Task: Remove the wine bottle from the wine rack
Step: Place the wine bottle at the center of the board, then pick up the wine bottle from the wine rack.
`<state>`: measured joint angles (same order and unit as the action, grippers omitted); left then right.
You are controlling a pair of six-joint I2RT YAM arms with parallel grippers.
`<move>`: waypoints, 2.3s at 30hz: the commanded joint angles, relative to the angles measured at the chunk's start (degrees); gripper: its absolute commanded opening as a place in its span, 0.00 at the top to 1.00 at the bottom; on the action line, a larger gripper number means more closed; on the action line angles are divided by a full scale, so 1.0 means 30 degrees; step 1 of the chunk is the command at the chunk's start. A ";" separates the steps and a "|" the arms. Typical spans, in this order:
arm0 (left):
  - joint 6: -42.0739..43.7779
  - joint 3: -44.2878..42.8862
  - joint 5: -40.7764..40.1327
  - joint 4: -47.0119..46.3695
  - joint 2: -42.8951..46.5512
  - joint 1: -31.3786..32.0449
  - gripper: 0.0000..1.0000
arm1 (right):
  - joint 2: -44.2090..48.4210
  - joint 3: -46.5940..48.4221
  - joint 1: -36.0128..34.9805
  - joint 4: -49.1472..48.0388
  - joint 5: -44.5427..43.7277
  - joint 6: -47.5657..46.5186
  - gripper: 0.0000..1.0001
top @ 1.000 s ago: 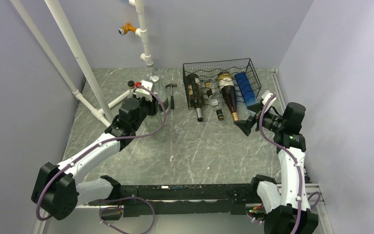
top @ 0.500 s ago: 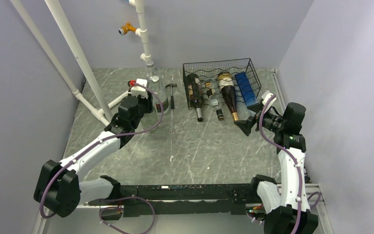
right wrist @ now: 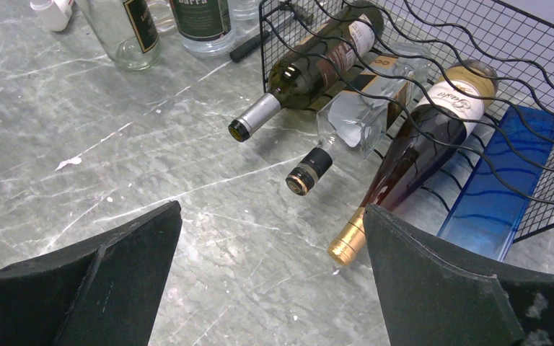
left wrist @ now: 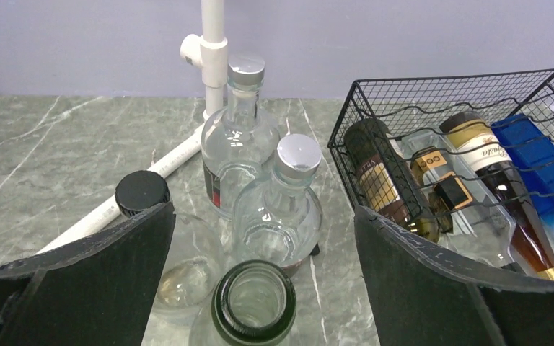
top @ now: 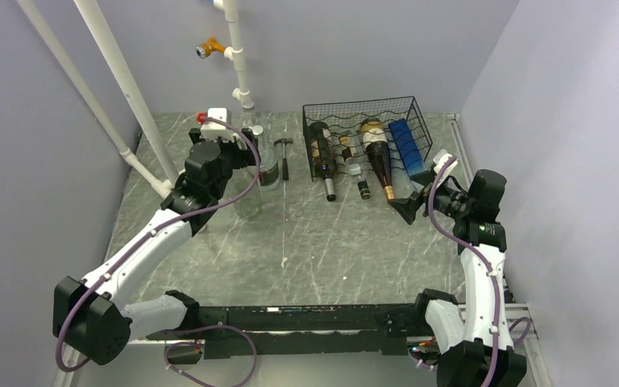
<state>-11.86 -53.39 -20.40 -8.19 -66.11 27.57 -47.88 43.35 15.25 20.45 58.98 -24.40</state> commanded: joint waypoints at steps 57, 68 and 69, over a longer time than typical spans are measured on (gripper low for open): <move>0.3061 -0.2295 1.4228 0.4364 -0.0927 0.4111 0.01 | -0.1271 -0.0559 0.0763 -0.0061 0.0205 -0.0040 0.00; 0.1831 -0.1684 1.3314 0.4336 -0.0711 0.4154 0.00 | -0.4363 0.2315 0.0370 0.3582 -0.2740 -0.1737 0.00; 0.1801 -0.1584 1.3233 0.4273 -0.0646 0.4167 0.00 | -0.4778 0.2846 0.0188 0.4038 -0.3281 -0.1808 0.00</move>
<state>-5.43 -57.08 20.60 6.70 -69.58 39.94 -59.07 44.86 17.02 26.96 55.09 -27.07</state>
